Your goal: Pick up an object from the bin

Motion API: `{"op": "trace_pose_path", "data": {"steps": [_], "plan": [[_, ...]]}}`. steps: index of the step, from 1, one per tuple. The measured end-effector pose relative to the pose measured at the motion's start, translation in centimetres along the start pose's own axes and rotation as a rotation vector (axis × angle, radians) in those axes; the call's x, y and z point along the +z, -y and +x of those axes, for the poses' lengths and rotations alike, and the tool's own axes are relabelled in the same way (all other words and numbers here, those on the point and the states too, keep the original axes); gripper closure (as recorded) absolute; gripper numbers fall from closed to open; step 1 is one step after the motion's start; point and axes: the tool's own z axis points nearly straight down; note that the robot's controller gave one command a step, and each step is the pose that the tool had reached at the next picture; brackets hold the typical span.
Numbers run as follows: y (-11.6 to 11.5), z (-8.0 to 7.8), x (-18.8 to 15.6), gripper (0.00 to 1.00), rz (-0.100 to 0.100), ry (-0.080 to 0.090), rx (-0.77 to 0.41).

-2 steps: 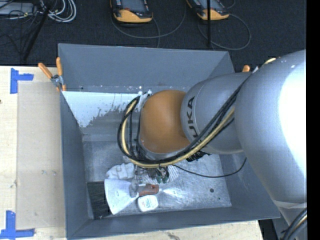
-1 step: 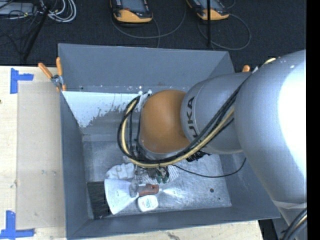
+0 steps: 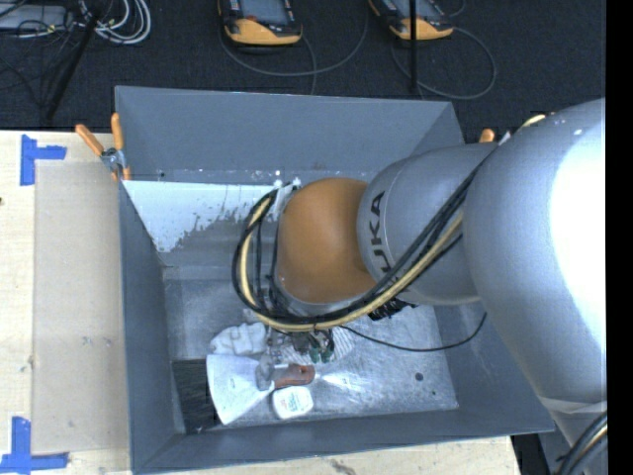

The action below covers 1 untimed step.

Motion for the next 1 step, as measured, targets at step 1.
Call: {"op": "trace_pose_path", "data": {"steps": [1], "plan": [[0.17, -0.12, 0.24, 1.0, -0.004, 0.0, -0.004]]}}
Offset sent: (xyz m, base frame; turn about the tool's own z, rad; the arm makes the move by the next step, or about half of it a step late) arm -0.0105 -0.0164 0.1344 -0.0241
